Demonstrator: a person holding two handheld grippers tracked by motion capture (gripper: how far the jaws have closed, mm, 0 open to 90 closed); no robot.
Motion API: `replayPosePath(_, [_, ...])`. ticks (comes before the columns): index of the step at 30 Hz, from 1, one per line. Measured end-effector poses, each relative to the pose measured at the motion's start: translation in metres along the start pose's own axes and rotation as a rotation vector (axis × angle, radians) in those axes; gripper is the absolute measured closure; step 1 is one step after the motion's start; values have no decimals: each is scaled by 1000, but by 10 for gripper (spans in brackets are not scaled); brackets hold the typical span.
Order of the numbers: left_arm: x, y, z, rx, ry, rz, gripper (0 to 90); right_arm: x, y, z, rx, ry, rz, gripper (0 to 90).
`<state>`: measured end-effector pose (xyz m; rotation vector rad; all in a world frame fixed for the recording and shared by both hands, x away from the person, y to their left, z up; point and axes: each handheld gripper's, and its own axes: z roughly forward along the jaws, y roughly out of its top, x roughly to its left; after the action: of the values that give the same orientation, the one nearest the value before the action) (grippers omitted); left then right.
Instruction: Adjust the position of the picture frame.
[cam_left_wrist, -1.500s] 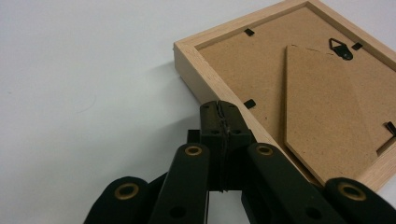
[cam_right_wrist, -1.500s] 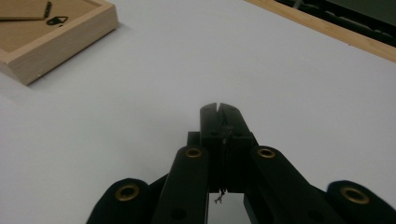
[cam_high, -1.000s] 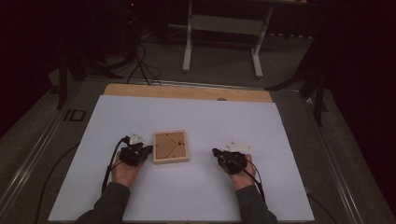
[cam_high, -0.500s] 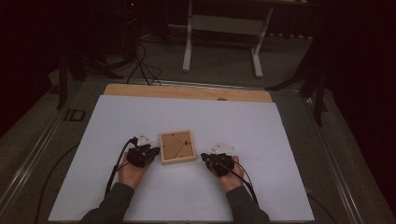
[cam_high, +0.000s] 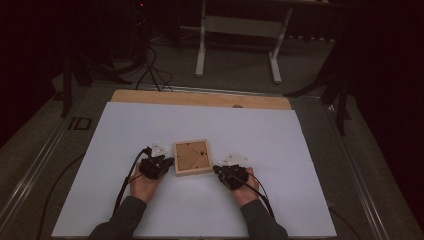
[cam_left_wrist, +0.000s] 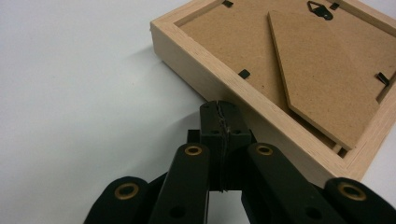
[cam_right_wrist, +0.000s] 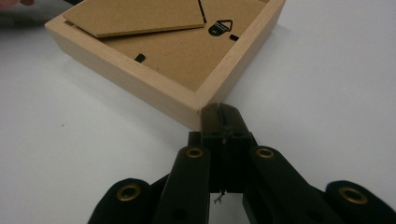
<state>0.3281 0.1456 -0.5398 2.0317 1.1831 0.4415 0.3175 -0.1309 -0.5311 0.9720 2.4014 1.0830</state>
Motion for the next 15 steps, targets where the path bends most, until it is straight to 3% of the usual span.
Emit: replayPosePath(15, [-6,2,1,11,4,17,897,2,-2,-3,22,9,-13,897])
